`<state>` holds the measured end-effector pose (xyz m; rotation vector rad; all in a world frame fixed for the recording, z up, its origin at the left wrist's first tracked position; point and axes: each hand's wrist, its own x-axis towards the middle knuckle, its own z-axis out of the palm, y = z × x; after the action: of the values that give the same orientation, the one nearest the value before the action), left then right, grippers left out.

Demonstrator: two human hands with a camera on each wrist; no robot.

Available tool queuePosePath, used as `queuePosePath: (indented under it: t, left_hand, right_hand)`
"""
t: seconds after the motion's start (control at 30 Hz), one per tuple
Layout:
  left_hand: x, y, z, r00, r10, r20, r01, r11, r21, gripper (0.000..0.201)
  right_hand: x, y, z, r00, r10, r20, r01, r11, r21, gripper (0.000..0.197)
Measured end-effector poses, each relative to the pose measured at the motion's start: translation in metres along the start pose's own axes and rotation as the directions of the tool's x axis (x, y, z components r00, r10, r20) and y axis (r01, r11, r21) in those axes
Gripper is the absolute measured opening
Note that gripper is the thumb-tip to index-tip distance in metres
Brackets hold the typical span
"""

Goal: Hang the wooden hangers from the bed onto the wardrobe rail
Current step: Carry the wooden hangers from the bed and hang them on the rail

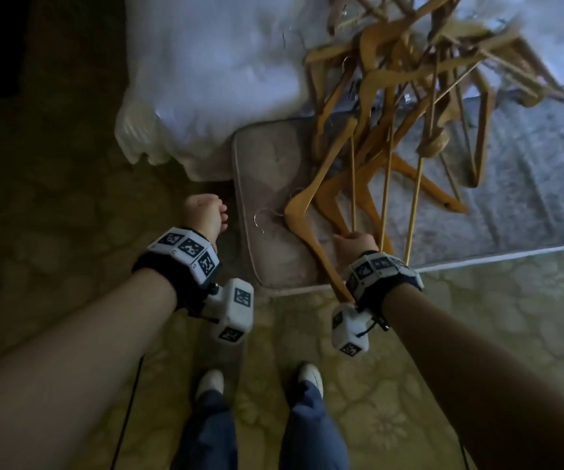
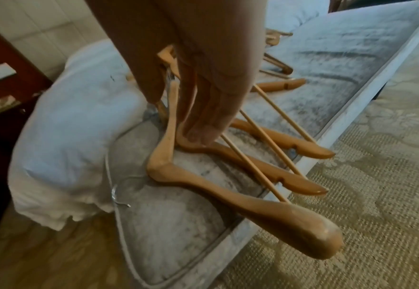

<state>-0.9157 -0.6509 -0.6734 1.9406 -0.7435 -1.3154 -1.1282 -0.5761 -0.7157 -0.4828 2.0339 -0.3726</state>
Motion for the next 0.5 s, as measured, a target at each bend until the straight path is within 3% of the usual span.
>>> queuePosePath:
  t: [0.17, 0.27, 0.37, 0.5]
  left_hand:
    - [0.029, -0.06, 0.014, 0.998, -0.065, -0.024, 0.066, 0.998, 0.012, 0.013]
    - [0.039, -0.085, 0.017, 0.995, -0.095, -0.04, 0.096, 0.995, 0.015, 0.02]
    - [0.041, -0.095, 0.017, 0.992, -0.115, -0.061, 0.116, 0.993, 0.01, 0.021]
    - [0.032, -0.079, 0.014, 0.993, -0.102, -0.058, 0.1, 0.995, -0.029, 0.022]
  right_hand:
    - [0.058, 0.037, 0.032, 0.997, 0.016, 0.08, 0.001, 0.977, -0.213, 0.042]
    - [0.079, 0.055, 0.053, 0.981, 0.026, 0.19, 0.057, 0.907, -0.418, 0.044]
    - [0.085, 0.064, 0.063, 0.99, 0.027, 0.136, 0.041, 0.88, -0.473, 0.05]
    - [0.076, 0.051, 0.059, 0.982, 0.033, 0.187, 0.081, 0.819, -0.568, 0.033]
